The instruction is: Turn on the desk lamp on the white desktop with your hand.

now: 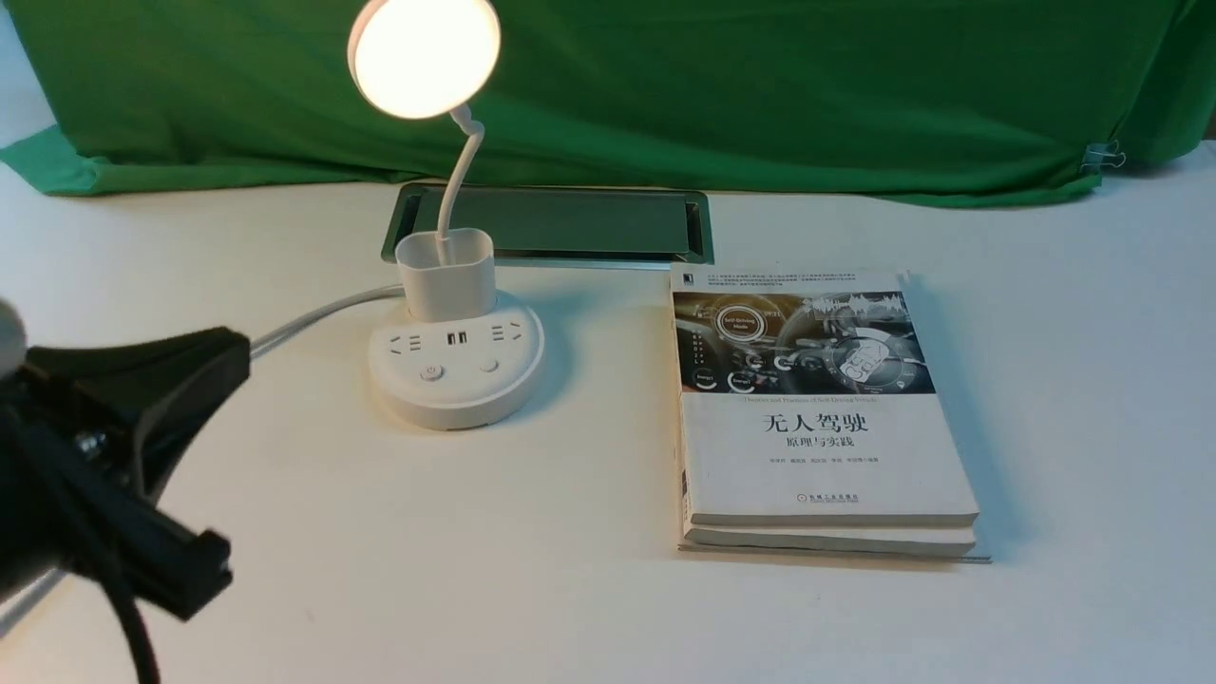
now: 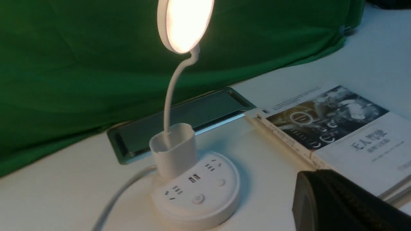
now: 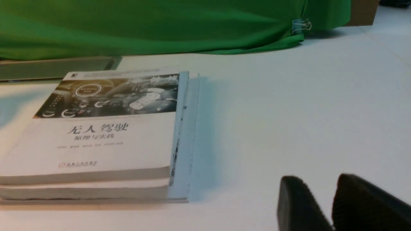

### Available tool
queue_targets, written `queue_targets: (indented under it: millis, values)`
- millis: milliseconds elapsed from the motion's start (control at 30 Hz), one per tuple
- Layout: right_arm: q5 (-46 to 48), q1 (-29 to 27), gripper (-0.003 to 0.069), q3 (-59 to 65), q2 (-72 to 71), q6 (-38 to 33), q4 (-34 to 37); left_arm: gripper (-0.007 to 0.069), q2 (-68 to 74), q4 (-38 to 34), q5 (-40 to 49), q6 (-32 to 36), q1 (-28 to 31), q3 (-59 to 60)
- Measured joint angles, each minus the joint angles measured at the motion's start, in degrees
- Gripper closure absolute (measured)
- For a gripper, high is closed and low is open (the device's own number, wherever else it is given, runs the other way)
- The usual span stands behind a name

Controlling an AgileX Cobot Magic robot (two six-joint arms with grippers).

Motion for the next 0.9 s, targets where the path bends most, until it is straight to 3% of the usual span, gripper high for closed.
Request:
queue_targets:
  millis: [267, 600, 700, 800, 900]
  values:
    - [0.0, 0.0, 0.0421, 0.0, 0.0, 0.0, 0.0, 0.0624, -9.4, 10.5, -3.6, -0.5, 0.0, 3.1]
    - [-0.1, 0.0, 0.0421, 0.0, 0.0, 0.0, 0.0, 0.0624, -14.8, 11.1, -10.4, -4.1, 0.6, 8.6]
    - [-0.1, 0.0, 0.0421, 0.0, 0.0, 0.1, 0.0, 0.0624, -20.5, 11.5, -14.7, -9.8, 5.2, 15.9]
    - [-0.1, 0.0, 0.0421, 0.0, 0.0, 0.1, 0.0, 0.0624, -27.0, 13.2, -14.3, -16.9, 11.2, 22.2]
    - [-0.1, 0.0, 0.0421, 0.0, 0.0, 0.1, 0.0, 0.0624, -33.0, 13.1, -11.7, -19.4, 16.5, 26.1]
